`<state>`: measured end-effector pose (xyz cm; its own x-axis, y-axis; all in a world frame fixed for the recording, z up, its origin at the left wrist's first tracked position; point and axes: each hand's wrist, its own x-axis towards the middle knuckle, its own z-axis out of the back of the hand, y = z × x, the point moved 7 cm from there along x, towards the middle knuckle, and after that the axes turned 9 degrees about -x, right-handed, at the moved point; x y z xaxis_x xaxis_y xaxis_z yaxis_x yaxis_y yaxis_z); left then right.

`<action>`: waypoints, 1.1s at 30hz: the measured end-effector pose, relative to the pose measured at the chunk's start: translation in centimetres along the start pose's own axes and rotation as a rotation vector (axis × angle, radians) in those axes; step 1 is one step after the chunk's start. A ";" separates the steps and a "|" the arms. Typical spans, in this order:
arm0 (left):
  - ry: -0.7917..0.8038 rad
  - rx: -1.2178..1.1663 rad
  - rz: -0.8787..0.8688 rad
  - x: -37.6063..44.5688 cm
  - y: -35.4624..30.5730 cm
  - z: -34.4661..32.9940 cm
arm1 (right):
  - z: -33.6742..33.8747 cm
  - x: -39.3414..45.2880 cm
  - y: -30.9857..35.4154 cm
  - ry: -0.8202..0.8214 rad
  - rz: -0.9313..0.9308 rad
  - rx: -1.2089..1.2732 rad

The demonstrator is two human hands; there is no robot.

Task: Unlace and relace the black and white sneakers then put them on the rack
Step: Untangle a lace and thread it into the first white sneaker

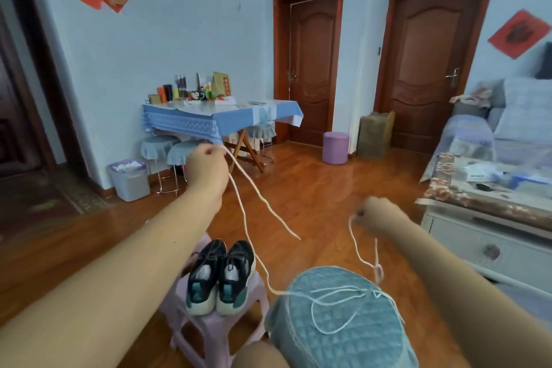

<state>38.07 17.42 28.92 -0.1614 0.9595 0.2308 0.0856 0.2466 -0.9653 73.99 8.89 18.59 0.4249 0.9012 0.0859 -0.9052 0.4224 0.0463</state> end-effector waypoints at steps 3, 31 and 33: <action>-0.011 0.077 -0.037 0.7 -2.3 1.0 | -7.7 -2.0 1.1 0.304 0.101 -0.207; 0.218 0.624 -0.145 -3.1 19.8 -5.1 | -22.7 -7.7 1.7 0.432 0.052 0.154; 0.099 0.491 -0.129 -1.0 16.1 -2.1 | -22.5 -7.9 2.0 0.444 0.036 0.120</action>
<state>41.70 20.68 13.42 -0.0440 0.9397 0.3393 -0.4042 0.2938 -0.8662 68.69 4.85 -4.36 0.3260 0.8806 -0.3439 -0.9013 0.3993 0.1681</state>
